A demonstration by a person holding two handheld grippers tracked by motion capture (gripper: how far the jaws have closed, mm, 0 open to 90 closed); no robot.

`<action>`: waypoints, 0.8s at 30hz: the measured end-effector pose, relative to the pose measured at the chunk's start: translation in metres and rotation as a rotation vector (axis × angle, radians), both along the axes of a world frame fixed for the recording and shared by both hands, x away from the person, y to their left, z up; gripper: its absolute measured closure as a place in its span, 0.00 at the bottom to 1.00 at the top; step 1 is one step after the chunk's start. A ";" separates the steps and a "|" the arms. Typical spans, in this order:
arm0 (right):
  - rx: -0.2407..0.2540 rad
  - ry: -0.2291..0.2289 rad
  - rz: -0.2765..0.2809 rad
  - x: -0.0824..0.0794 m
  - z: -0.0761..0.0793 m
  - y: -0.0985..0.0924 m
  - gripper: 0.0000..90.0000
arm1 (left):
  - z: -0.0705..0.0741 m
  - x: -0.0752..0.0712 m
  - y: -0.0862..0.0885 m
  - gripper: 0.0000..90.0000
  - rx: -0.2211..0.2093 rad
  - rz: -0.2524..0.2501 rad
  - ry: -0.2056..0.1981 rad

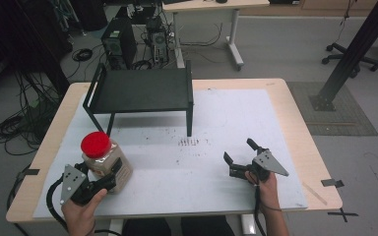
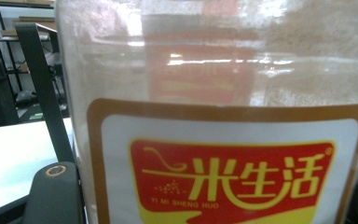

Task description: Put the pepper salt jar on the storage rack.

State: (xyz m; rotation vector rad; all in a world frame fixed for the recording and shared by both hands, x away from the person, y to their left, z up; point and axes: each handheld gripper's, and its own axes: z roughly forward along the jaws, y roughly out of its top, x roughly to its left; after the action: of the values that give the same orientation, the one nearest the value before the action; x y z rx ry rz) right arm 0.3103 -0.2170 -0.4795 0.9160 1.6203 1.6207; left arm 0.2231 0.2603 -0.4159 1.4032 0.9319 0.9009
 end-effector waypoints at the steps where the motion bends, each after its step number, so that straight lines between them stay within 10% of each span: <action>1: 0.000 0.000 0.000 0.000 0.000 0.000 0.00 | 0.002 0.000 0.000 0.28 -0.001 -0.002 -0.003; 24: 0.002 -0.003 0.000 0.000 0.000 0.000 0.00 | 0.048 -0.004 0.000 0.28 -0.017 -0.030 -0.026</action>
State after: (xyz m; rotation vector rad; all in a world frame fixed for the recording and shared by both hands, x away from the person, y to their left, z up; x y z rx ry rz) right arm 0.3101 -0.2171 -0.4797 0.9143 1.6164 1.6230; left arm 0.2190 0.2602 -0.3675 1.3840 0.8943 0.8846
